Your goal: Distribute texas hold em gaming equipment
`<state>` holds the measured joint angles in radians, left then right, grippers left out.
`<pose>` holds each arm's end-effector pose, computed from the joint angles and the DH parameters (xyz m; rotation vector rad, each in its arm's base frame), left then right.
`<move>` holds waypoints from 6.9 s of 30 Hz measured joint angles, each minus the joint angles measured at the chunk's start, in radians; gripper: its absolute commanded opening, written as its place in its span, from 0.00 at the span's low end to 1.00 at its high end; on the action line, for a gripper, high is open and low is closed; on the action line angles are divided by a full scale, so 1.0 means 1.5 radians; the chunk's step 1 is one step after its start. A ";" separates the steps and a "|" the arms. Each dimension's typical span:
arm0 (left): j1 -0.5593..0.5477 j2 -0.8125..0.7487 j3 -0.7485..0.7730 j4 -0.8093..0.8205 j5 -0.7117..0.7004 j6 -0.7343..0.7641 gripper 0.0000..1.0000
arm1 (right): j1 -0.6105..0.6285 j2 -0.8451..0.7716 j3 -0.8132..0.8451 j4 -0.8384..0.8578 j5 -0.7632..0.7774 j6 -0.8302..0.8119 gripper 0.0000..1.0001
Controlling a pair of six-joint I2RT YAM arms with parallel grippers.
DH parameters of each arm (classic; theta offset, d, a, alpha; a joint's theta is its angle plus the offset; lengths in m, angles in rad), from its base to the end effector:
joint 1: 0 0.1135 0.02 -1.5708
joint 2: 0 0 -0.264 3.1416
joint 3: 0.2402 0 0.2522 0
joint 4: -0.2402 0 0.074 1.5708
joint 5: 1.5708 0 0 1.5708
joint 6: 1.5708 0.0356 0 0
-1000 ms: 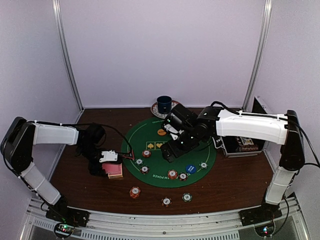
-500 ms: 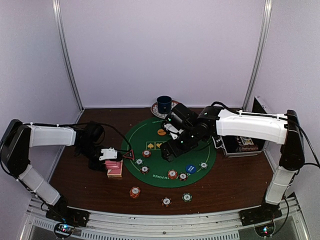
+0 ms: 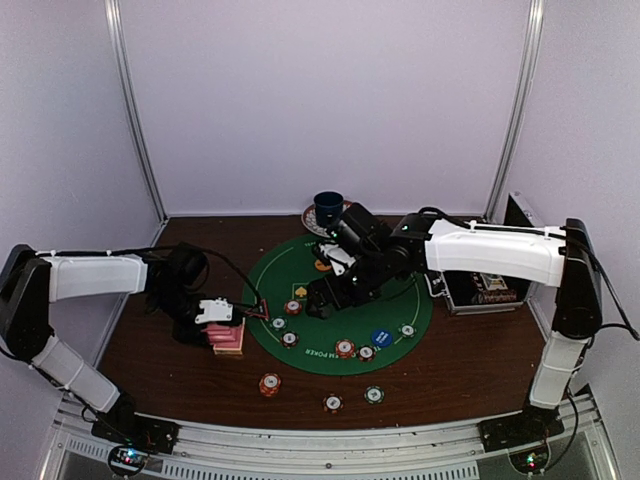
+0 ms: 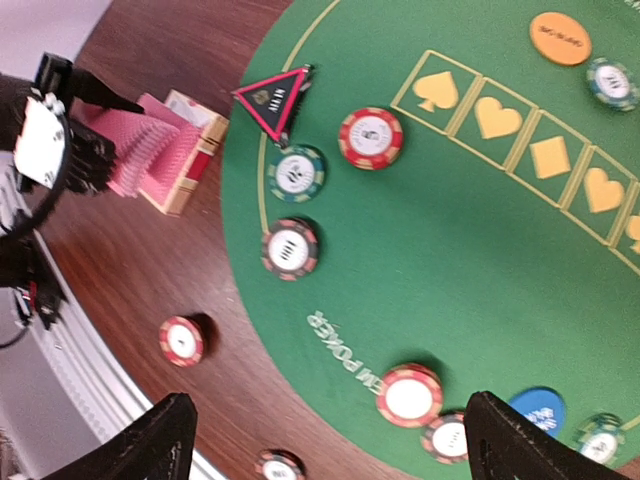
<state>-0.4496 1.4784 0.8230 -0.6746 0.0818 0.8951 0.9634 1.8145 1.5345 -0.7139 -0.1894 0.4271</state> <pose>0.2262 -0.1124 0.1683 1.8103 2.2510 -0.0381 0.2200 0.3283 0.2683 -0.7968 2.6098 0.7174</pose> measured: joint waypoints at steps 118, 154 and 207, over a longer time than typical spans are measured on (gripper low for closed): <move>-0.049 0.117 0.146 -0.080 -0.050 -0.048 0.00 | -0.031 0.276 -0.077 0.638 -0.397 0.473 0.59; -0.078 0.138 0.173 -0.113 -0.042 -0.067 0.78 | -0.016 0.279 -0.078 0.665 -0.363 0.488 0.49; 0.099 -0.032 0.071 -0.078 0.073 0.079 0.98 | -0.041 0.536 0.601 0.119 -0.194 0.117 0.44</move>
<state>-0.3008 1.4311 0.9291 -0.7921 0.1917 1.0138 0.9012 2.6179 2.4359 -0.5362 -0.4801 0.6025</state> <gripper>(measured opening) 0.975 0.450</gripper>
